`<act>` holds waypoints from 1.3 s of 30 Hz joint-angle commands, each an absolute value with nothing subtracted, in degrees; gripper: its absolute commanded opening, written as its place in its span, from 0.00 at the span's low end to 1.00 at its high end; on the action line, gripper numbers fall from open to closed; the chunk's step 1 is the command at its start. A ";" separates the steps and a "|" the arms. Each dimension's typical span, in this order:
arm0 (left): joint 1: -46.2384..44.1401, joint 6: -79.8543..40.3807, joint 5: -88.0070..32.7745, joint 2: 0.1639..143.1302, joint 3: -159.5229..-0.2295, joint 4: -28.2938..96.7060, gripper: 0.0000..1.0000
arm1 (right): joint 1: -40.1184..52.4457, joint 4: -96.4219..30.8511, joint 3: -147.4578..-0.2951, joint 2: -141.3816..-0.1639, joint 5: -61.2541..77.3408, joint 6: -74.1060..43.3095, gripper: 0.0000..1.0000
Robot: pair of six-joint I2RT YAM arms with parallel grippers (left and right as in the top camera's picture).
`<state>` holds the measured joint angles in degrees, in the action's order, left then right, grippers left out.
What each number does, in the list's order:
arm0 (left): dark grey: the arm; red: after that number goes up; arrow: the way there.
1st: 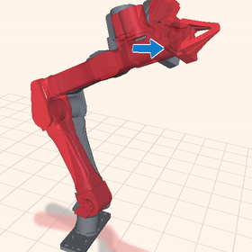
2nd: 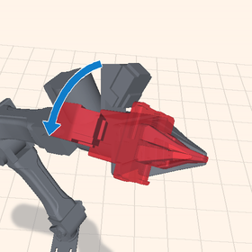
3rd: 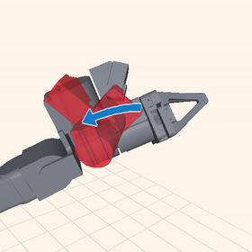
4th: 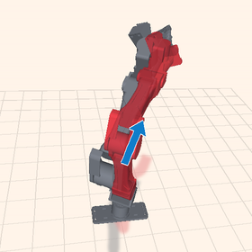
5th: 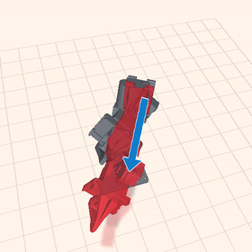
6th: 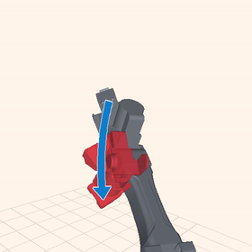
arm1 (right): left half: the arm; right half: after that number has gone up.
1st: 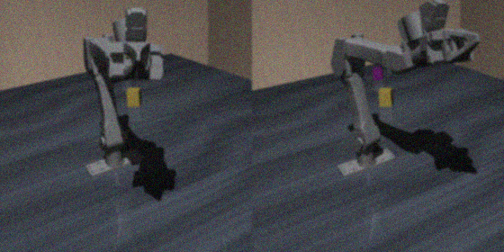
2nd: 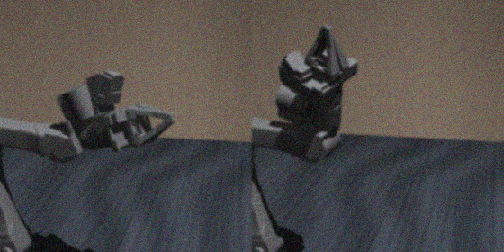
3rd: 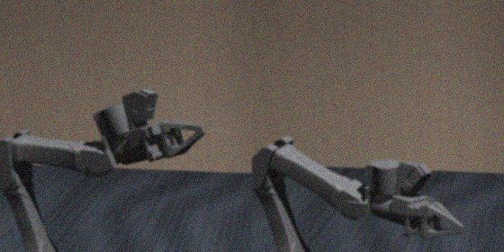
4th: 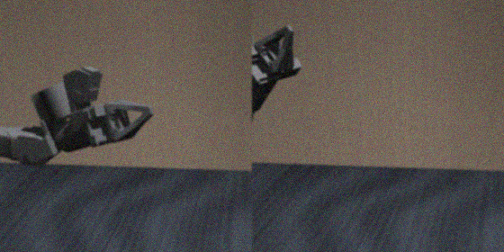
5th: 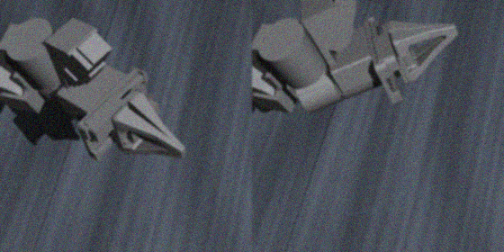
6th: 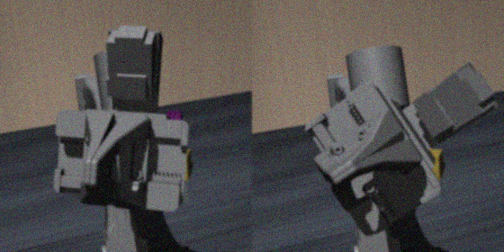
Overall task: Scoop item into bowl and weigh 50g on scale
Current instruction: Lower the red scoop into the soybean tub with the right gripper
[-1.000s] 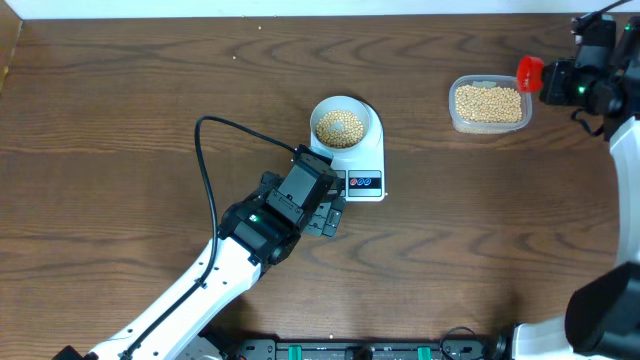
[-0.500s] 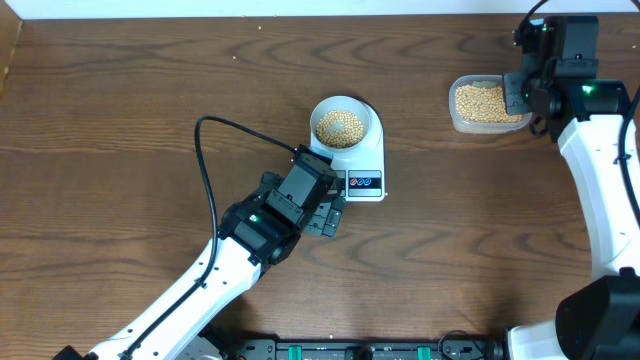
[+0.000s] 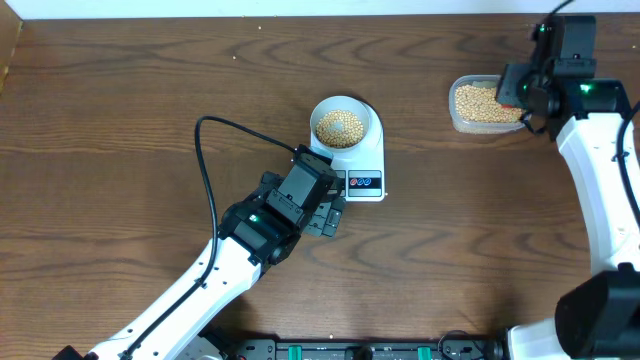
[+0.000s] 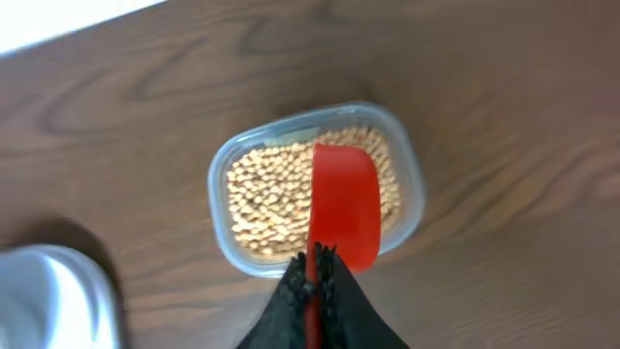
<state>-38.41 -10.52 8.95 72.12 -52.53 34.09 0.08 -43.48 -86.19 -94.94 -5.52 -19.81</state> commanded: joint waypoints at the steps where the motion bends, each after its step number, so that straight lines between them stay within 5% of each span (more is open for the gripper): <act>1: -38.44 -10.85 9.50 71.90 -52.56 34.17 0.98 | 0.43 -44.25 -86.13 -98.17 -3.92 -41.63 0.12; 3: -38.44 -10.85 9.50 71.90 -52.56 34.17 0.98 | 0.43 -44.21 -86.13 -98.89 -3.92 -42.96 0.27; 4: -38.44 -10.85 9.50 71.90 -52.56 34.17 0.98 | 0.43 -44.12 -86.13 -99.13 -3.92 -43.51 0.53; 5: -38.44 -10.85 9.50 71.90 -52.56 34.17 0.98 | 0.40 -44.12 -86.13 -99.15 -3.95 -44.27 0.64; 11: -38.44 -10.85 9.50 71.90 -52.56 34.17 0.98 | 0.30 -44.21 -86.13 -99.18 -3.92 -44.80 0.99; 30: -38.44 -10.85 9.50 71.90 -52.56 34.17 0.98 | -1.19 -47.18 -86.13 -99.35 -6.09 -41.91 0.99; 31: -38.44 -10.85 9.50 71.90 -52.56 34.17 0.98 | -1.21 -47.13 -86.13 -99.35 -6.11 -39.79 0.93; 33: -38.44 -10.85 9.50 71.90 -52.56 34.17 0.98 | -1.48 -47.18 -86.13 -99.35 -6.15 -36.69 0.63; 34: -38.44 -10.85 9.50 71.90 -52.56 34.17 0.98 | -1.63 -47.20 -86.13 -99.35 -6.39 -36.12 0.58; 37: -38.44 -10.85 9.50 71.90 -52.56 34.17 0.98 | -2.07 -47.09 -86.13 -99.35 -7.81 -36.14 0.61; 39: -38.44 -10.85 9.50 71.90 -52.56 34.17 0.98 | -2.37 -46.70 -86.13 -99.35 -8.08 -36.14 0.81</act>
